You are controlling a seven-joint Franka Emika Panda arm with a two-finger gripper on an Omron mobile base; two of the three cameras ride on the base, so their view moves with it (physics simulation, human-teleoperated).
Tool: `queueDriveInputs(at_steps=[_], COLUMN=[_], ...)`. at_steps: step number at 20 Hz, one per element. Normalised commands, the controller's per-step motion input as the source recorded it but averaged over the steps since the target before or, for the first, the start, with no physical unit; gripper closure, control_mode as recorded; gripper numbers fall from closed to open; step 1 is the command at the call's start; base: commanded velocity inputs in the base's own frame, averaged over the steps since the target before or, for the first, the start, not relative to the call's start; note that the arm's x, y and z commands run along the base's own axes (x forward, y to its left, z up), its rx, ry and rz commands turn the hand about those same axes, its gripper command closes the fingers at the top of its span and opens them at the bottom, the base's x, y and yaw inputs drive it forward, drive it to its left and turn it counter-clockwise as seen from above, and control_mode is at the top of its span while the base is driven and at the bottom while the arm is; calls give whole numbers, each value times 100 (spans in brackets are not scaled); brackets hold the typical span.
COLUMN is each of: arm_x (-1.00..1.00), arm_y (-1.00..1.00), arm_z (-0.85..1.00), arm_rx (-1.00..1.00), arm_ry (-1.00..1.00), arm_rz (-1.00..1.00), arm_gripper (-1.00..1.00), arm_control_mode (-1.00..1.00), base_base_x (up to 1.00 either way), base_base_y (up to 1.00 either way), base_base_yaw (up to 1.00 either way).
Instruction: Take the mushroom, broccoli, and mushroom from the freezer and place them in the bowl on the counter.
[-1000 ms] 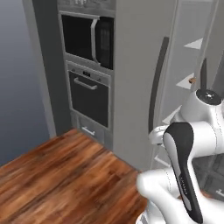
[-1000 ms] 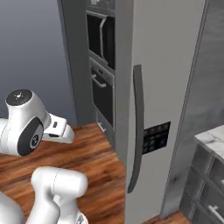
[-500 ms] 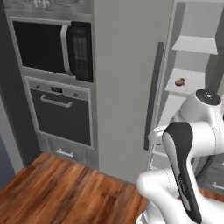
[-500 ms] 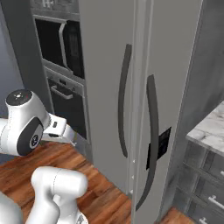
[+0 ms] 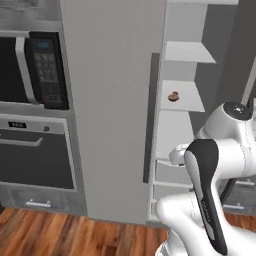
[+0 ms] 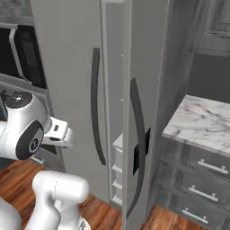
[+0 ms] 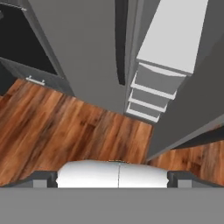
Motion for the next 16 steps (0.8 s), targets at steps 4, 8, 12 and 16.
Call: queueDriveInputs(at_steps=[4,8,12,16], arm_x=[0,0,0,0], arm_y=[0,0,0,0], arm_z=[0,0,0,0], arm_rx=[0,0,0,0], arm_ry=[0,0,0,0], arm_rz=[0,0,0,0], arm_gripper=[-100,-100,-100,-100], arm_control_mode=[100,100,100,100], base_base_x=[47,49,42,39], base_base_y=[-14,-17,-8,0], base_base_yaw=[-26,-20,-22,-29])
